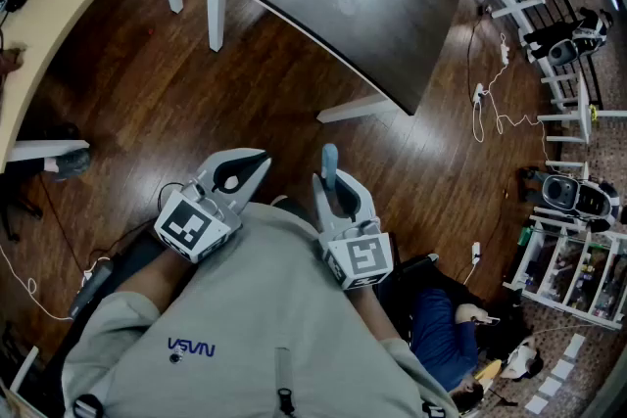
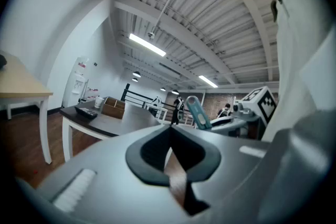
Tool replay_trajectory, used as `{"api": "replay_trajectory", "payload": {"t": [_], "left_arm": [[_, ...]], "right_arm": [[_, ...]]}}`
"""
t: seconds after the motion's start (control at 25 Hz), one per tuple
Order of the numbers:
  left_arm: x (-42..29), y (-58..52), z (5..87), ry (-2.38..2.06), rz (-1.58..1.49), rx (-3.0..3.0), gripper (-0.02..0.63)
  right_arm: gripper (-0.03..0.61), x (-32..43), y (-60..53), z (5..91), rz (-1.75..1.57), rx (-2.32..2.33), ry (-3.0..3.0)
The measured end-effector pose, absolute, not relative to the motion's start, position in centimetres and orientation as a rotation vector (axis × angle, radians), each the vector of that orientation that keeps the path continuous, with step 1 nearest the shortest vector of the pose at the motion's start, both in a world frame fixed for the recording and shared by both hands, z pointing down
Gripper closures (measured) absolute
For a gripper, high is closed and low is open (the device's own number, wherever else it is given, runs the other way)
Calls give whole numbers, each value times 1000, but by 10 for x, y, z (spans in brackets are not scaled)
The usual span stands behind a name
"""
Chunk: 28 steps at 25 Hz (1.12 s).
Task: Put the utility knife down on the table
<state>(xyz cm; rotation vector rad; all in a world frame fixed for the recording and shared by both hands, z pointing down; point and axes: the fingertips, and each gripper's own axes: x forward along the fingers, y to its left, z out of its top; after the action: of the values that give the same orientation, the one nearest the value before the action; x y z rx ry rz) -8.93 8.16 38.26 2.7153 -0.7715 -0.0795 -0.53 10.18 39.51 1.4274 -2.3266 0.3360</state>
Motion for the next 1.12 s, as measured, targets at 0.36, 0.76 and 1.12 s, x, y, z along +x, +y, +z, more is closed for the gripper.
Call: {"api": "replay_trajectory", "payload": {"t": [0.36, 0.76, 1.12], "left_arm": [[-73, 41, 384, -852, -2, 2727, 612], [-37, -71, 374, -1107, 78, 2705, 612], [12, -101, 398, -1014, 263, 2732, 612]], "right_arm": [[509, 47, 44, 403, 354, 1486, -2311], [509, 135, -91, 445, 347, 1410, -2263], [509, 157, -148, 512, 403, 1303, -2181]]}}
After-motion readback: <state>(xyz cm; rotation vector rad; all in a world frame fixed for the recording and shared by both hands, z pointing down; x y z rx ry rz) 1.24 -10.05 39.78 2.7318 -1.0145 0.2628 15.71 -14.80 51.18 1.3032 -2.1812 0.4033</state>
